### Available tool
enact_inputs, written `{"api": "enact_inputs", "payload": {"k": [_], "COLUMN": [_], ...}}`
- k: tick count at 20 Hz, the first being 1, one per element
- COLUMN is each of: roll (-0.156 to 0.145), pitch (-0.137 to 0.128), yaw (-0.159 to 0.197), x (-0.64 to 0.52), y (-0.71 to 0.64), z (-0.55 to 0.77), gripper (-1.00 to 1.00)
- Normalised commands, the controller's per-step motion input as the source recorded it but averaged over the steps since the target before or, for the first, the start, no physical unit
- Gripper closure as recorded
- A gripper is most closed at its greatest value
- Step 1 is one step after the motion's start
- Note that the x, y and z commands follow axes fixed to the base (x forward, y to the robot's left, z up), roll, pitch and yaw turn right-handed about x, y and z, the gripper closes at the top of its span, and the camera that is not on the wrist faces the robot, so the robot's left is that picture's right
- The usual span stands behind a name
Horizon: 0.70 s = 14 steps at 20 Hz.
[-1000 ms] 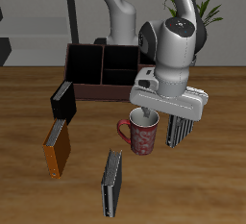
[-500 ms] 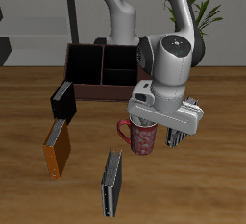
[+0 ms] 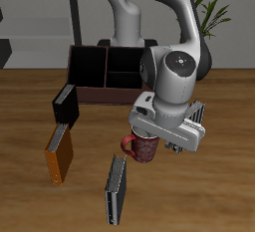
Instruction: Place the red mug into the back desk caddy's right compartment
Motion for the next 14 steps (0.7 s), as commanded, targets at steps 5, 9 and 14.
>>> {"api": "enact_inputs", "payload": {"k": [5,9,14], "roll": [-0.003,-0.018,-0.022], "pitch": [-0.018,-0.038,-0.079], "yaw": [-0.017,0.016,0.040], "x": [-0.03,-0.04,-0.13], "y": [-0.10,-0.13,-0.16], "z": [0.13,0.29,0.56], "gripper": [1.00,1.00,1.00]}}
